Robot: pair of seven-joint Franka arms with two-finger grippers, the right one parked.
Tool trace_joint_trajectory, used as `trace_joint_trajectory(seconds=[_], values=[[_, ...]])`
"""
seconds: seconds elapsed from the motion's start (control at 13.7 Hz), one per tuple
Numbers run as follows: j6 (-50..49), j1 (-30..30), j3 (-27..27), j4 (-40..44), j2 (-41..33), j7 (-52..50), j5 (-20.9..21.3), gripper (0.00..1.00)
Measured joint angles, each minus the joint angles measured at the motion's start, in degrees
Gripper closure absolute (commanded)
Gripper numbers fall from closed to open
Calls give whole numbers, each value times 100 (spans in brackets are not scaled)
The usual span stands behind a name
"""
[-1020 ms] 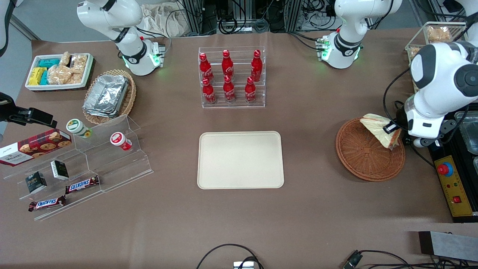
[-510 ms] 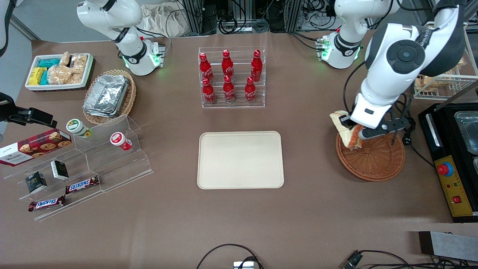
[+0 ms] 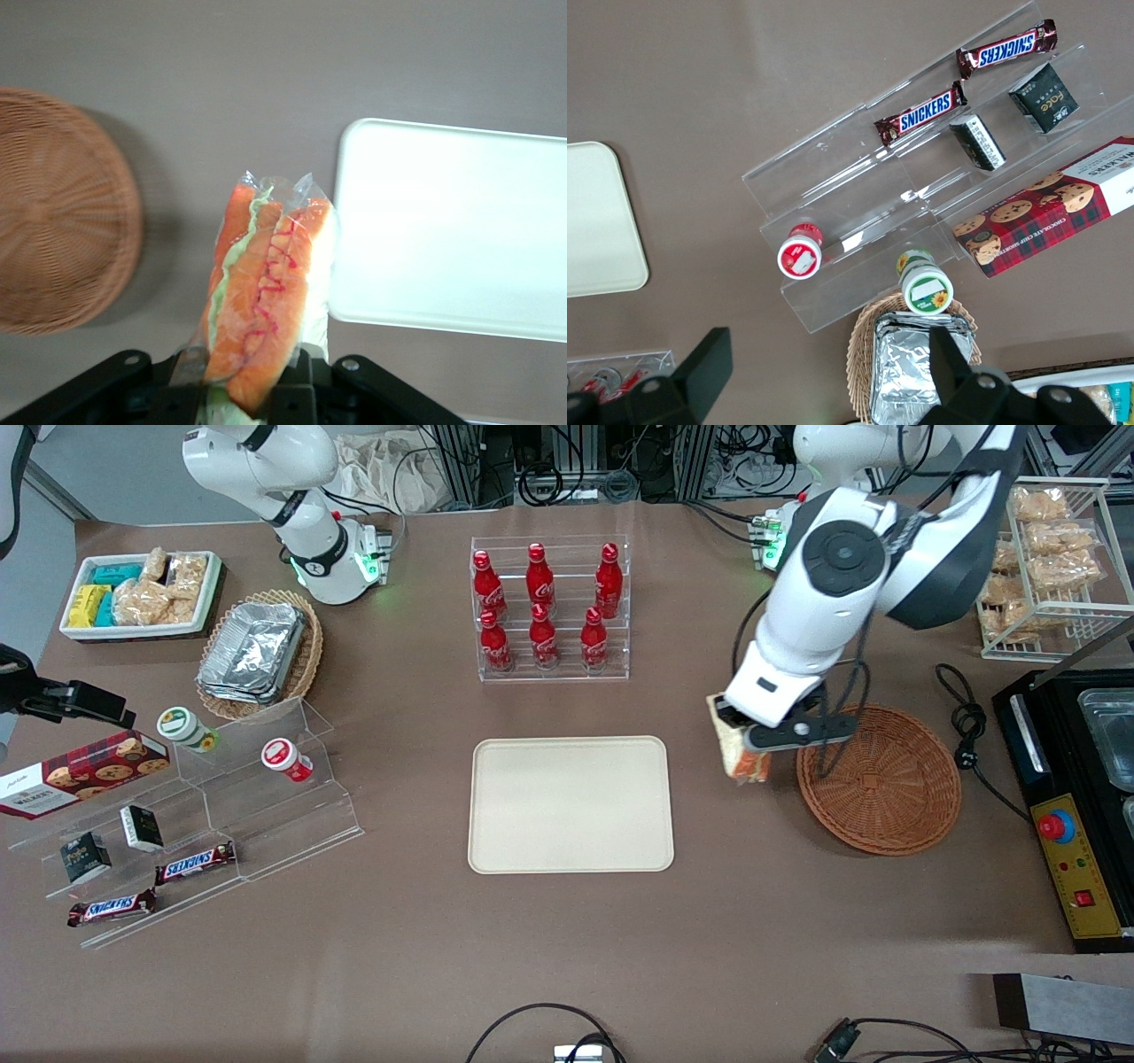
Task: Place sandwich from basket to tray
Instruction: 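Carry the sandwich with the left gripper over the cream tray, then lower the sandwich onto the tray and open the left gripper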
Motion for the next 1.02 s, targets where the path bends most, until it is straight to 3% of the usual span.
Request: trace_joint_trajectory(seconds=[0.22, 0.51, 0.66, 1.02], values=[[471, -517, -56, 130, 593, -413, 447, 97], [635, -1241, -67, 651, 1771, -1576, 1744, 97], [687, -1427, -66, 922, 2358, -1911, 2198, 97], [1103, -1495, -64, 1062, 2956, -1937, 2436, 96]])
